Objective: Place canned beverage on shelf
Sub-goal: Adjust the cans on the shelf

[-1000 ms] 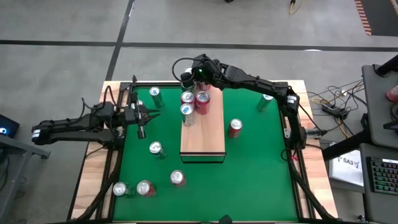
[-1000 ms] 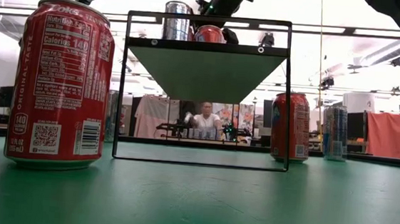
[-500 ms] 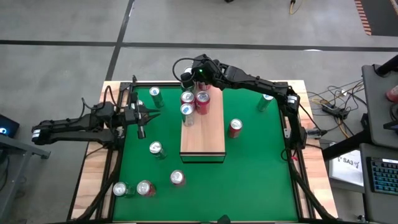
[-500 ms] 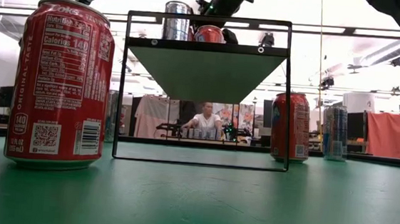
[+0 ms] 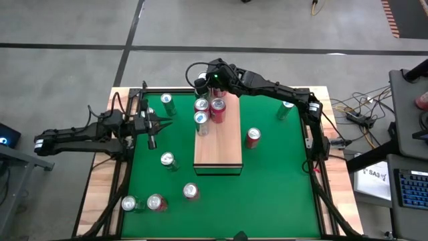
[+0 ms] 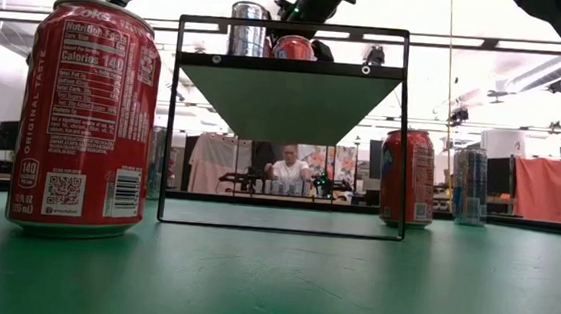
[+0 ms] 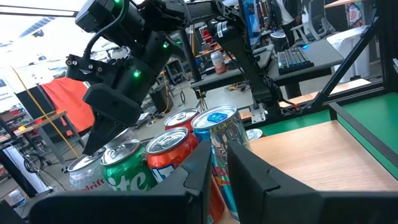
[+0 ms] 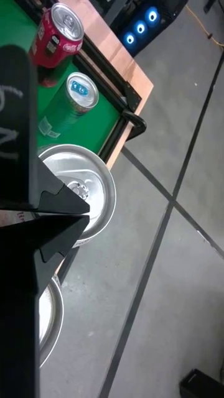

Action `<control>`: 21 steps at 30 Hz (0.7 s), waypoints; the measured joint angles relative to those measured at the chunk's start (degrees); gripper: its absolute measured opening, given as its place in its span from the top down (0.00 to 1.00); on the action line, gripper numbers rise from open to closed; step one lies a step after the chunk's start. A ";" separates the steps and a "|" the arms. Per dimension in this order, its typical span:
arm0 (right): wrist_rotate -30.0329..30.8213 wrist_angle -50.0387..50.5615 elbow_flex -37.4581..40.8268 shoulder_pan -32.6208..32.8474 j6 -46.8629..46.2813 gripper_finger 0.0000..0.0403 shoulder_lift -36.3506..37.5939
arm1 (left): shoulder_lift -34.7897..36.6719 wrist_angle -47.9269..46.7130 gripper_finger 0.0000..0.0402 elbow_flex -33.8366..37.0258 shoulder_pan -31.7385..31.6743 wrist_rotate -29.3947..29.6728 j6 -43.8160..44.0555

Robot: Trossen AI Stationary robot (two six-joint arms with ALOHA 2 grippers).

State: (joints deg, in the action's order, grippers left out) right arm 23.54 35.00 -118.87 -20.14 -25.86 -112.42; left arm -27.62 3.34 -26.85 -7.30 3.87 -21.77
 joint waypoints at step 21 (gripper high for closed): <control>-2.27 -0.17 0.04 -0.04 -3.19 0.98 0.00 | 0.00 0.03 0.91 0.00 0.00 0.00 0.01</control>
State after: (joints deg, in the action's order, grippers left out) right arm 21.26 34.84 -118.83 -20.18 -29.05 -112.42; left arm -27.62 3.37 -26.85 -7.30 3.87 -21.77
